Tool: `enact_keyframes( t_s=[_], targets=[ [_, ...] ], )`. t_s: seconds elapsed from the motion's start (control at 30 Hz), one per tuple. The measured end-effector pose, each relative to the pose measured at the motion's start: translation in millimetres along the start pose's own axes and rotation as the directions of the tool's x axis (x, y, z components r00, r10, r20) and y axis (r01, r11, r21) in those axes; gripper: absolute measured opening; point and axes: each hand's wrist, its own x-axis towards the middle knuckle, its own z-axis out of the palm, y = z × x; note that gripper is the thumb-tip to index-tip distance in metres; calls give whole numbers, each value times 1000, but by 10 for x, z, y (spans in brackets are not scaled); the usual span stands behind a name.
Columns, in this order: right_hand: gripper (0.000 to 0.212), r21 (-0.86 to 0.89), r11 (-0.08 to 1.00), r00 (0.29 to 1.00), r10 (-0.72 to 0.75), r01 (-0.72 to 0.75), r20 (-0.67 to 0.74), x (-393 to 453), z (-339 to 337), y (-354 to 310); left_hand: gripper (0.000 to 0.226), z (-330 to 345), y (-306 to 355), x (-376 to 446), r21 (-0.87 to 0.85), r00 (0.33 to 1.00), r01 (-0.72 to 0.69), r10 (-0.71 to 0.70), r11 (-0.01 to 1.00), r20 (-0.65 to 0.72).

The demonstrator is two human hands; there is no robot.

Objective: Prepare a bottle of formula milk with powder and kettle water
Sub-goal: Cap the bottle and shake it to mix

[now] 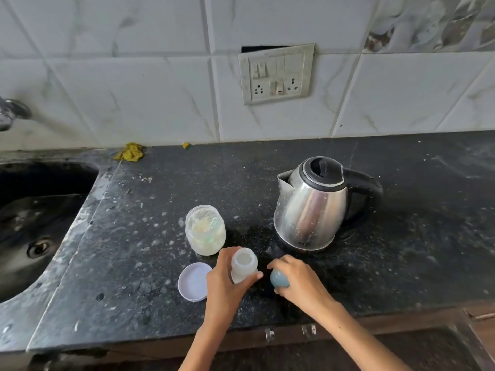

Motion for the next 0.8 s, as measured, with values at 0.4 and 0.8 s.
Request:
enact_keyframes(
  t_s=[0.4, 0.8],
  targets=[
    [37, 433, 889, 984, -90, 150, -156, 113, -642, -514, 53, -6, -78, 14, -26, 999, 13, -12, 1000, 37],
    [37, 40, 961, 957, -277, 275, 83, 314, -564, -840, 53, 7, -136, 44, -15, 998, 40, -40, 999, 39]
  ],
)
